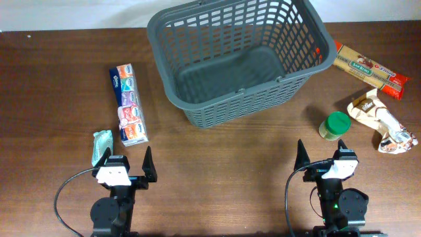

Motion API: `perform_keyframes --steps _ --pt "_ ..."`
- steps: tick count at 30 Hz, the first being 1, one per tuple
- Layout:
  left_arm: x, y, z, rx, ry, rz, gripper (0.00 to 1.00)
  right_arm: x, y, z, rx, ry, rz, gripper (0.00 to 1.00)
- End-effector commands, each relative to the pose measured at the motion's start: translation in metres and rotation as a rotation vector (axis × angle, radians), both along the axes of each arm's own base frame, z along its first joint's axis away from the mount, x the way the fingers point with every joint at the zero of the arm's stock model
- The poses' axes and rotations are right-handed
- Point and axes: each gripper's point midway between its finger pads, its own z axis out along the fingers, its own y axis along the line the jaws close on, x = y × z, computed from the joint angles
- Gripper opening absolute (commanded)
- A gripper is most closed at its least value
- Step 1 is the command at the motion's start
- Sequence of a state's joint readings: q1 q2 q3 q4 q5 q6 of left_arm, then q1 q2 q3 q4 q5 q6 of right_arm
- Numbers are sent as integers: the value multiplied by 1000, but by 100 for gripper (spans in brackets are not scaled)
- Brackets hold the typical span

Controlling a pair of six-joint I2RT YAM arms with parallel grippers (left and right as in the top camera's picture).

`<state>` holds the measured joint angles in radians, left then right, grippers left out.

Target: Pack container

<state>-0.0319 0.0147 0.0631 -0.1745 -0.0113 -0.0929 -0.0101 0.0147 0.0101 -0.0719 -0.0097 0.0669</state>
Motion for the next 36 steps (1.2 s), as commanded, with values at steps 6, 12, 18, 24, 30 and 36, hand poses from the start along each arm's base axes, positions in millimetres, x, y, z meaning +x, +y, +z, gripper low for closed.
perform_keyframes --steps 6,12,18,24,30,36 --pt "0 2 -4 20 0 9 99 0 5 -1 -6 -2 26 99" --pt "0 2 -4 20 0 9 99 0 4 1 -6 -9 19 99" --pt "0 2 -4 20 0 9 99 -1 10 27 -6 -95 52 99" --pt "0 2 -4 20 0 9 99 -11 13 69 -46 -141 74 99" --pt "0 2 -4 20 0 9 99 -19 -11 104 -167 -2 -57 99" --pt "0 2 -4 20 0 9 99 -4 -14 162 -231 166 -49 99"
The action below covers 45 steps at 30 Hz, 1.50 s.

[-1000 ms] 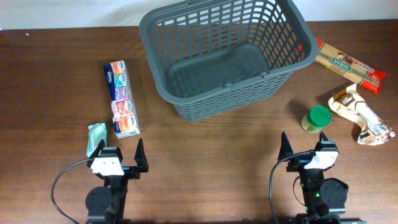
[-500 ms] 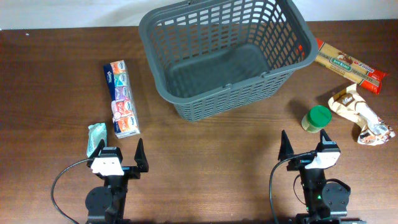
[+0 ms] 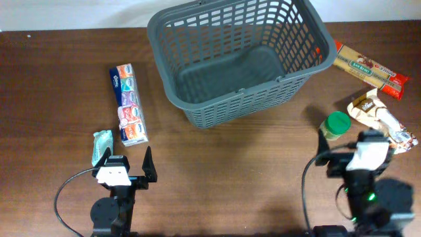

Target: Pack container

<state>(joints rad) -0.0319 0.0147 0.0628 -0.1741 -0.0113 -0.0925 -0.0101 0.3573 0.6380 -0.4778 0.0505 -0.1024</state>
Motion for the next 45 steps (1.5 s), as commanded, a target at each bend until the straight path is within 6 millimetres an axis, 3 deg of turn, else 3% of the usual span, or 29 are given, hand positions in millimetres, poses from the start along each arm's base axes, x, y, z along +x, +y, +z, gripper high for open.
perform_keyframes --steps 1,4,9,20,30,37,42,45 --pt "0 2 -4 20 1 9 99 14 -1 42 -54 74 2 99" --pt "0 2 -4 20 0 9 99 22 17 51 -20 228 108 99" --pt "0 2 -3 20 0 9 99 22 19 49 -8 381 121 99" --pt "0 2 -3 20 0 8 99 32 23 68 -121 437 197 99" --pt "0 -10 -3 10 -1 -62 99 78 22 83 -84 628 195 99" --pt "0 -11 -2 10 -6 -66 99 94 27 103 -43 609 216 99" --pt "-3 -30 -1 -4 -7 -179 99 101 39 114 -18 549 275 99" --pt "-9 -52 2 -25 -10 -307 99 103 40 117 -17 534 279 99"
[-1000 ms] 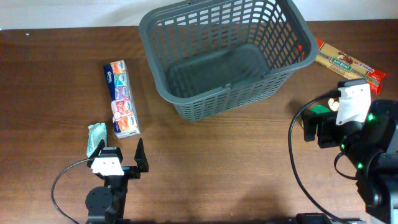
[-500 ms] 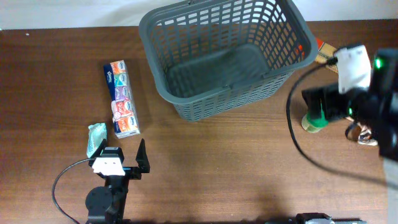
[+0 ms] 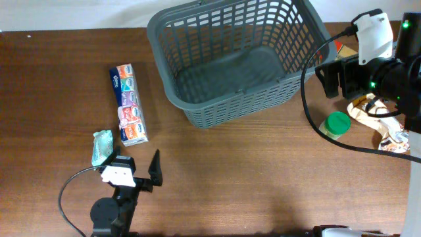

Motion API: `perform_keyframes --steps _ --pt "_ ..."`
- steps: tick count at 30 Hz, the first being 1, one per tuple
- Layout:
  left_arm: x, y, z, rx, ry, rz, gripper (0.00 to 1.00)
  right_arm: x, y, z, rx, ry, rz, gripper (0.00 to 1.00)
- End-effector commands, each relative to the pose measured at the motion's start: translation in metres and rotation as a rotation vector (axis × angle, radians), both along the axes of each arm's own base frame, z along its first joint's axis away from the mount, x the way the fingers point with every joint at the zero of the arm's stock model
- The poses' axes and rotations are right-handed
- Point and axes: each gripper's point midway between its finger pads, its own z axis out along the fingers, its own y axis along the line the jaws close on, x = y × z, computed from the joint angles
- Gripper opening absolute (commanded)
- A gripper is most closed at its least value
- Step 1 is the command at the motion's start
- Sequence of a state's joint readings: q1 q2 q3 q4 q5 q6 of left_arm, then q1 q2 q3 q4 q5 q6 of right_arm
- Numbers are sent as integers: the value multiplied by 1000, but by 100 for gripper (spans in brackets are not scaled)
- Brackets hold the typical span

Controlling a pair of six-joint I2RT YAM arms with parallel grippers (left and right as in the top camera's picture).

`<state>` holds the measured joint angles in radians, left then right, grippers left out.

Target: Pack container

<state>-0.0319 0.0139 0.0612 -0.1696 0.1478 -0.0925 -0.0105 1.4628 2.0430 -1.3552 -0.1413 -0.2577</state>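
Observation:
The grey plastic basket (image 3: 240,56) stands at the back centre with nothing inside it. My right gripper (image 3: 333,79) is raised beside the basket's right wall, its dark fingers apart and holding nothing. It covers most of the pasta packet (image 3: 340,47). The green-lidded jar (image 3: 337,124) stands just in front of it, and a crumpled snack bag (image 3: 388,131) lies further right. A multipack of tissues (image 3: 127,104) lies on the left. My left gripper (image 3: 133,166) rests open near the front edge, next to a small pale green packet (image 3: 100,146).
Black cables loop from both arms, one across the table by the jar (image 3: 316,122) and one by the left arm's base (image 3: 66,197). The brown table (image 3: 230,178) runs between the two arms.
My right arm has moved from the front right, near the jar, up and back to beside the basket's right wall over the pasta packet. The left gripper has turned slightly to the right.
Both grippers first rested open at the front edge. Then the right arm had shifted right, toward the jar and snack bag. Now it is raised at the back right by the basket. No object has moved.

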Motion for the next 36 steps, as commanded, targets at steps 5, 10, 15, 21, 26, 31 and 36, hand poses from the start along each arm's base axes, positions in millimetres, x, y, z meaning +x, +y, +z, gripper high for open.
perform_keyframes --steps 5,10,15,21,26,31,36 --pt "-21 -48 23 -110 30 -285 99 -3 8 9 41 -24 22 99" --pt "-30 -56 87 -66 -8 -333 99 -2 8 10 41 -30 23 99" --pt "-15 -74 145 57 -4 -419 99 1 8 14 39 -47 23 99" --pt "11 -144 208 61 40 -650 99 5 8 21 39 -82 24 99" --pt "8 -204 249 72 0 -825 99 4 11 29 50 -105 38 99" --pt "-15 -243 265 178 -72 -921 99 9 17 59 71 -213 72 99" --pt "-16 -238 252 418 -50 -690 100 9 21 88 76 -313 95 99"
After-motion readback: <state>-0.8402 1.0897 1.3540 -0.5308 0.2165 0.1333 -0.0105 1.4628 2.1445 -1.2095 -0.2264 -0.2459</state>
